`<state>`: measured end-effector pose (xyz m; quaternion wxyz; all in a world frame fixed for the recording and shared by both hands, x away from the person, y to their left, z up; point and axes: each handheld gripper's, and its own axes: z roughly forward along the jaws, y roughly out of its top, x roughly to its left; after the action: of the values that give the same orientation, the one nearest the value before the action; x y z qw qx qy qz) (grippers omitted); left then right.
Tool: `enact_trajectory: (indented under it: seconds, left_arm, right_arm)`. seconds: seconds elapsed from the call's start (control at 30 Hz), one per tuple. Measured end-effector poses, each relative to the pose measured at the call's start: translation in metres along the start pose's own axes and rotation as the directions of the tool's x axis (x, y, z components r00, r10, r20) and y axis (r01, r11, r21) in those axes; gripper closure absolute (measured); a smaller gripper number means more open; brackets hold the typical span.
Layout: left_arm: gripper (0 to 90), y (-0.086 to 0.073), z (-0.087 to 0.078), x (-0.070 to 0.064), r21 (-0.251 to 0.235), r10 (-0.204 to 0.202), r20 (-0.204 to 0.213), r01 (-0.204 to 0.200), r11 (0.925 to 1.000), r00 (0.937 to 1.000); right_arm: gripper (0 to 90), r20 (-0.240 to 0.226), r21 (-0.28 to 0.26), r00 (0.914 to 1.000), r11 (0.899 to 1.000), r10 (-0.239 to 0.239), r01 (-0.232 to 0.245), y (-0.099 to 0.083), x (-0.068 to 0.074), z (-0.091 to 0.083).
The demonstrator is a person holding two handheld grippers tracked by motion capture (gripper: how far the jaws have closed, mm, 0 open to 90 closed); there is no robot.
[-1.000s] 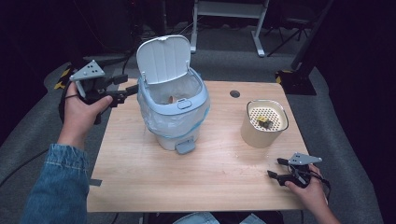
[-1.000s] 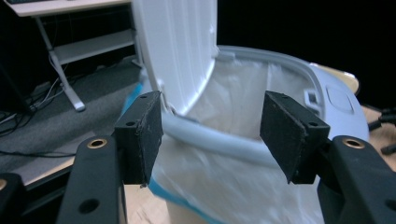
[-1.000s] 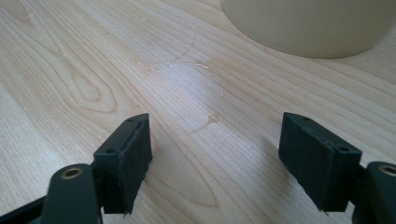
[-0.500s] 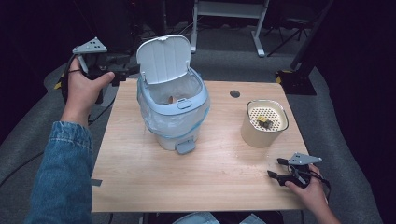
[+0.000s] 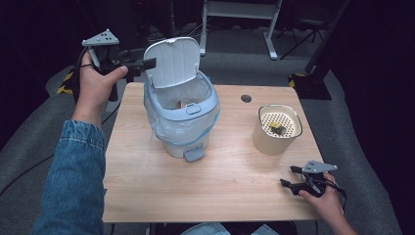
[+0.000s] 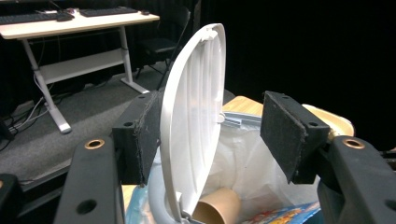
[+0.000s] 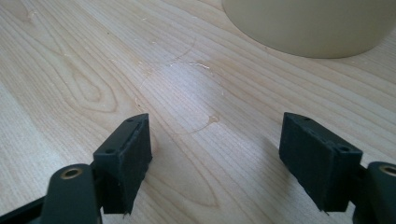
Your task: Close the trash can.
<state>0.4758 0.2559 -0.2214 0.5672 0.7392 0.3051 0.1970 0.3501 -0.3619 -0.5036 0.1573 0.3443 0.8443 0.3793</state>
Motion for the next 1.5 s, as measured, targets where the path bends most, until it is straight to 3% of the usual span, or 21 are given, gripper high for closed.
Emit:
enact_trajectory:
  seconds: [0.13, 0.2, 0.23, 0.3, 0.33, 0.37, 0.4, 0.43, 0.6, 0.63, 0.67, 0.7, 0.73, 0.83, 1.03, 1.2, 1.33, 1.43, 1.47, 1.5]
  left_arm:
    - [45.1, 0.002, -0.004, -0.002, -0.020, -0.005, 0.039, 0.006, 0.9998, 0.9992]
    - [47.0, 0.002, -0.005, -0.008, -0.015, -0.005, 0.106, 0.007, 0.9999, 0.9943]
    - [47.0, 0.002, -0.005, -0.008, -0.015, -0.005, 0.106, 0.007, 0.9999, 0.9943]
    - [48.4, 0.000, -0.002, -0.014, 0.013, 0.004, 0.168, -0.006, 0.9999, 0.9858]
    - [49.6, 0.000, -0.002, -0.014, 0.013, 0.004, 0.168, -0.006, 0.9999, 0.9858]
    - [50.0, -0.001, 0.000, -0.017, 0.026, 0.001, 0.206, -0.007, 0.9996, 0.9785]
    - [49.9, -0.001, 0.000, -0.017, 0.026, 0.001, 0.206, -0.007, 0.9996, 0.9785]
    - [50.4, -0.002, 0.003, -0.021, 0.036, -0.005, 0.247, -0.004, 0.9993, 0.9691]
    - [52.1, -0.009, 0.012, -0.025, 0.079, -0.010, 0.276, -0.013, 0.9968, 0.9610]
    - [52.5, -0.016, 0.020, -0.028, 0.102, -0.021, 0.300, -0.010, 0.9947, 0.9536]
    - [52.9, -0.016, 0.020, -0.028, 0.102, -0.021, 0.300, -0.010, 0.9947, 0.9536]
    - [53.0, -0.019, 0.023, -0.029, 0.108, -0.019, 0.314, -0.016, 0.9940, 0.9491]
    - [53.0, -0.023, 0.028, -0.032, 0.111, -0.023, 0.336, -0.015, 0.9937, 0.9416]
    - [52.8, -0.026, 0.032, -0.035, 0.113, -0.036, 0.344, -0.003, 0.9936, 0.9385]
    - [54.0, -0.038, 0.044, -0.037, 0.138, -0.072, 0.371, 0.022, 0.9902, 0.9259]
    - [58.1, -0.041, 0.050, -0.040, 0.153, -0.072, 0.371, 0.016, 0.9881, 0.9260]
    - [62.2, -0.043, 0.057, -0.044, 0.175, -0.068, 0.354, 0.005, 0.9846, 0.9327]
    - [64.6, -0.045, 0.064, -0.046, 0.182, -0.055, 0.324, -0.005, 0.9832, 0.9443]
    - [64.9, -0.045, 0.064, -0.046, 0.182, -0.055, 0.324, -0.005, 0.9832, 0.9443]
    - [65.3, -0.045, 0.065, -0.046, 0.177, -0.049, 0.312, -0.007, 0.9842, 0.9488]
  right_arm:
    - [25.5, 0.001, 0.001, 1.0000, 1.000, 0.000, 0.000, 0.000, 0.000, 0.000]
    - [25.5, -0.001, 0.000, 1.0000, 1.000, 0.000, 0.000, 0.000, 0.000, 0.000]
    - [25.5, -0.001, 0.000, 1.0000, 1.000, 0.000, 0.000, 0.000, 0.000, 0.000]
    - [25.5, 0.000, 0.000, 1.0000, 1.000, 0.000, 0.000, 0.000, 0.000, 0.000]
    - [25.5, 0.000, 0.000, 1.0000, 1.000, 0.000, 0.000, 0.000, 0.000, 0.000]
    - [25.5, 0.000, 0.000, 1.0000, 1.000, 0.000, 0.000, 0.000, 0.000, 0.000]
    - [25.5, 0.000, 0.000, 1.0000, 1.000, 0.000, 0.000, 0.000, 0.000, 0.000]
    - [25.5, 0.000, 0.000, 1.0000, 1.000, 0.000, 0.000, 0.000, 0.000, 0.000]
    - [25.4, -0.001, 0.000, 1.0000, 1.000, 0.001, -0.001, 0.000, 0.000, 0.000]
    - [25.3, -0.001, 0.000, 1.0000, 1.000, 0.000, 0.000, 0.000, 0.000, 0.000]
    - [25.3, -0.001, 0.000, 1.0000, 1.000, 0.000, 0.000, 0.000, 0.000, 0.000]
    - [25.3, -0.001, 0.000, 1.0000, 1.000, 0.000, 0.000, 0.000, 0.000, 0.000]
    - [25.3, -0.001, 0.000, 1.0000, 1.000, 0.000, 0.000, 0.000, 0.000, 0.000]
    - [25.1, -0.002, 0.000, 1.0000, 1.000, 0.000, 0.000, 0.000, 0.000, 0.000]
    - [24.6, -0.003, 0.002, 1.0000, 1.000, -0.001, 0.001, 0.000, 0.000, 0.000]
    - [24.6, -0.004, 0.002, 1.0000, 1.000, -0.001, 0.001, 0.000, 0.000, 0.000]
    - [24.6, -0.004, 0.002, 1.0000, 1.000, -0.001, 0.001, 0.000, 0.000, 0.000]
    - [24.6, -0.004, 0.002, 1.0000, 1.000, -0.001, 0.001, 0.000, 0.000, 0.000]
    - [24.6, -0.004, 0.002, 1.0000, 1.000, -0.001, 0.001, 0.000, 0.000, 0.000]
    - [24.6, -0.004, 0.002, 1.0000, 1.000, -0.001, 0.001, 0.000, 0.000, 0.000]
